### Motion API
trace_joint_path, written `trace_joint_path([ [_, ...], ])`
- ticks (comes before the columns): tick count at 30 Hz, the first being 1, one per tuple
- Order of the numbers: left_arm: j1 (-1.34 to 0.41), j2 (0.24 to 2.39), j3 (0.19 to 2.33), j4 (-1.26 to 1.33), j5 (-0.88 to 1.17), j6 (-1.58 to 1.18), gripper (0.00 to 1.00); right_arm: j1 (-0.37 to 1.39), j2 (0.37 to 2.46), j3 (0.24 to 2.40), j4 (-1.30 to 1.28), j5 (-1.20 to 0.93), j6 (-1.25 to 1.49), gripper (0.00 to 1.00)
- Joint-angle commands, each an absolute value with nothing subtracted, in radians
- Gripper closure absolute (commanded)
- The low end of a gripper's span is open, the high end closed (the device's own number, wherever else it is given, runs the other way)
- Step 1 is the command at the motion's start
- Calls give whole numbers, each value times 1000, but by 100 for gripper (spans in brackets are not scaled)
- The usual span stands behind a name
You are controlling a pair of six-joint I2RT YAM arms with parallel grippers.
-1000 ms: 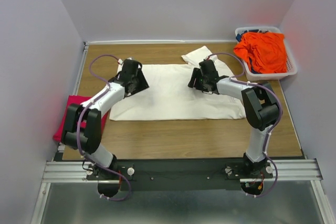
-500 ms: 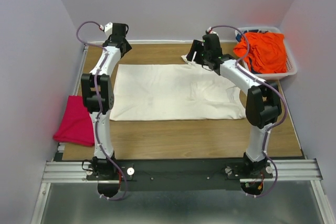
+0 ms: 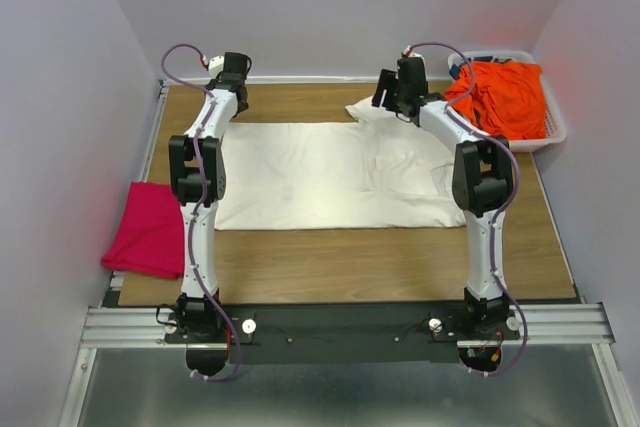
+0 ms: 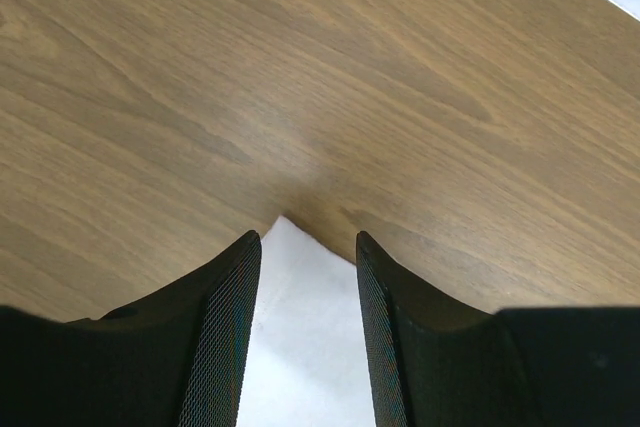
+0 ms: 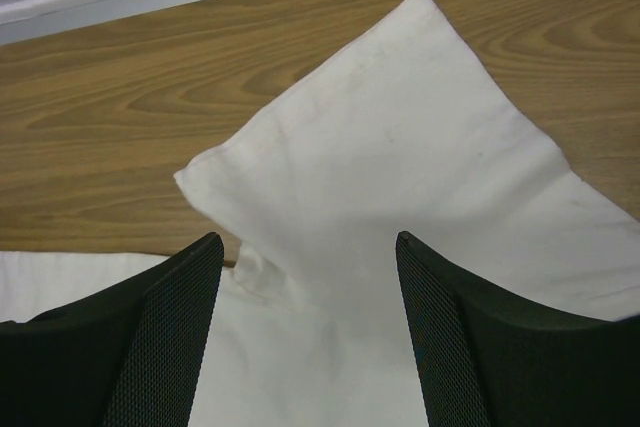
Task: Fold and stack the t-shirts
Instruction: Fold the tshirt
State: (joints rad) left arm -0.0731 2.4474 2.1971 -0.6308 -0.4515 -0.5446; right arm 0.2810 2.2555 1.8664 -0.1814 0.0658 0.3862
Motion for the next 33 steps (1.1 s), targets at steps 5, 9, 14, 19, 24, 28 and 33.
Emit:
trace_joint_path([
  [5,-63,2494,2236,-635,-483,-503,51,250,2341,1968,-186,37,334,23],
  [9,-48,2513,2238,-629,-450,-514,53,229,2378,2011,-186,32,325,23],
  [14,-38,2536,2247,-623,-408,-525,55,219,2407,2040,-184,25,316,23],
  [19,-38,2551,2250,-621,-394,-526,58,207,2437,2088,-186,35,302,23],
  [24,-34,2554,2249,-620,-382,-529,66,189,2480,2140,-186,23,296,23],
  [28,-31,2548,2241,-614,-371,-528,81,176,2543,2187,-189,17,288,23],
  [33,-29,2542,2221,-597,-350,-517,96,157,2592,2243,-186,28,287,22],
])
